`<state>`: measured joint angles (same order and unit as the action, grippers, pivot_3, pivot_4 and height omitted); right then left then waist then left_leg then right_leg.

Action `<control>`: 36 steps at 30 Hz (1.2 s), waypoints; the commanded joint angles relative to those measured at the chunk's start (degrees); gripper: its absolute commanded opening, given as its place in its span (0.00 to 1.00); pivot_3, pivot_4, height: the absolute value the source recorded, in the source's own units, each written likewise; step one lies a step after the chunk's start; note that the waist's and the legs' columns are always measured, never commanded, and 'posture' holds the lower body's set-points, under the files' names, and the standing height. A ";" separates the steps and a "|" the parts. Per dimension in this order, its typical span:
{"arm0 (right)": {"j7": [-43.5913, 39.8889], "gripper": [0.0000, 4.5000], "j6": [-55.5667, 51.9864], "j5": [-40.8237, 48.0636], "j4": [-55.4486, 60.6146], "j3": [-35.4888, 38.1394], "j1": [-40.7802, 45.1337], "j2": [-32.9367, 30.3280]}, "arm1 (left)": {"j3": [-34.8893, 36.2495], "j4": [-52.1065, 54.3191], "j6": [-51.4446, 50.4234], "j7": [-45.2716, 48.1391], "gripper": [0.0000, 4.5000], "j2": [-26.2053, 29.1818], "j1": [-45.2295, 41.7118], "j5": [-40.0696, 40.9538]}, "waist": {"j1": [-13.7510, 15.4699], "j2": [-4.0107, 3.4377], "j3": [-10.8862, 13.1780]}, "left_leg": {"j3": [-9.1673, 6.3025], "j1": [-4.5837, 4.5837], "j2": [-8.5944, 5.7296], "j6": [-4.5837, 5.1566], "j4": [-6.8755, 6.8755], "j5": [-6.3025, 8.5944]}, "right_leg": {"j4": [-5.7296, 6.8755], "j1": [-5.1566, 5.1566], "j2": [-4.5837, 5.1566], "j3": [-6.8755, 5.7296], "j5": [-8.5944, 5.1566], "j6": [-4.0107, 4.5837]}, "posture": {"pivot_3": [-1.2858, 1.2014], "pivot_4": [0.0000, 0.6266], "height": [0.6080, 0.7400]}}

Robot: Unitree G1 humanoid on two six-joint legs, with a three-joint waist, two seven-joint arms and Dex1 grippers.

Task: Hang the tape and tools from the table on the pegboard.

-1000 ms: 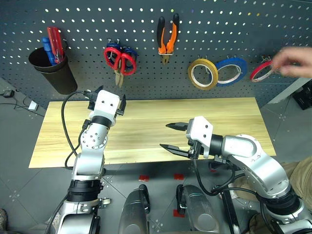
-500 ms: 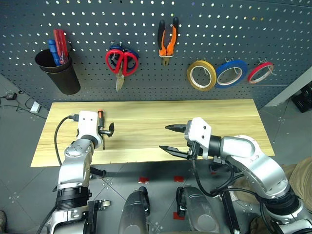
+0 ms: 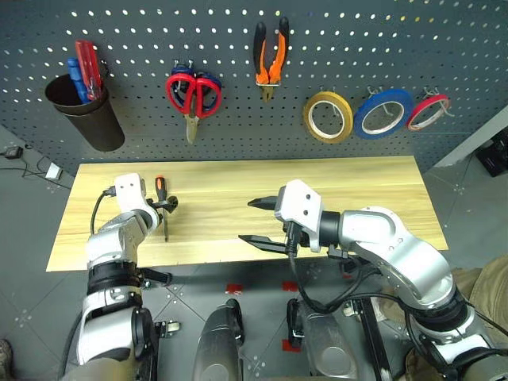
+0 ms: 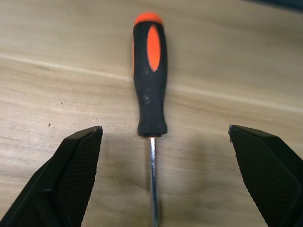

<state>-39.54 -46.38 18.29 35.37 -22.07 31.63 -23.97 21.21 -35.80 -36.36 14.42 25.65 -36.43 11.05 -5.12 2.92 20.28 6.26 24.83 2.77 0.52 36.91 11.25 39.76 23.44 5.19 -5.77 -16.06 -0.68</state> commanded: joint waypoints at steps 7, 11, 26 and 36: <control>0.22 0.72 -4.90 2.78 4.50 0.64 1.61 -0.77 | -4.50 -20.98 10.99 2.65 1.00 4.50 -9.35 -3.41 | -0.10 -0.22 1.45 | 0.18 0.03 0.01 -0.04 -0.11 -0.02 | -0.34 0.02 0.03 0.10 0.00 0.00 | 0.38 0.71 1.00; -0.05 0.72 -4.84 2.61 4.64 0.62 0.87 -1.66 | -5.86 -26.41 15.90 3.43 0.80 5.71 -11.42 -4.80 | -0.49 -0.24 1.69 | 0.23 0.03 0.00 -0.04 -0.22 -0.01 | -0.46 0.03 0.04 0.11 -0.01 -0.01 | 0.38 0.67 1.00; -0.55 0.72 3.96 0.19 0.38 3.20 -1.88 -4.84 | -6.24 15.87 25.16 13.22 0.13 8.20 13.49 -2.10 | -1.96 0.38 0.93 | 0.27 0.11 0.00 -0.18 -0.65 -0.06 | -0.81 0.08 0.06 0.04 0.00 -0.01 | 0.39 0.37 1.00; -2.31 0.72 7.86 1.81 -1.69 7.76 -3.95 -6.89 | 6.07 61.02 20.36 0.32 0.13 4.28 30.80 -0.50 | -2.61 0.53 -3.89 | 0.00 0.13 -0.09 -0.17 -0.72 -0.05 | -0.80 -0.08 0.09 -0.24 0.03 -0.04 | 0.43 0.25 1.00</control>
<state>-41.31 -39.65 19.04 33.13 -16.33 27.49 -31.17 23.63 18.36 -15.17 17.87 29.85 -4.88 10.26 -7.72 3.45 16.40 6.22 24.92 2.69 0.36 36.19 11.20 38.98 23.31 5.26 -6.05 -16.02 -0.71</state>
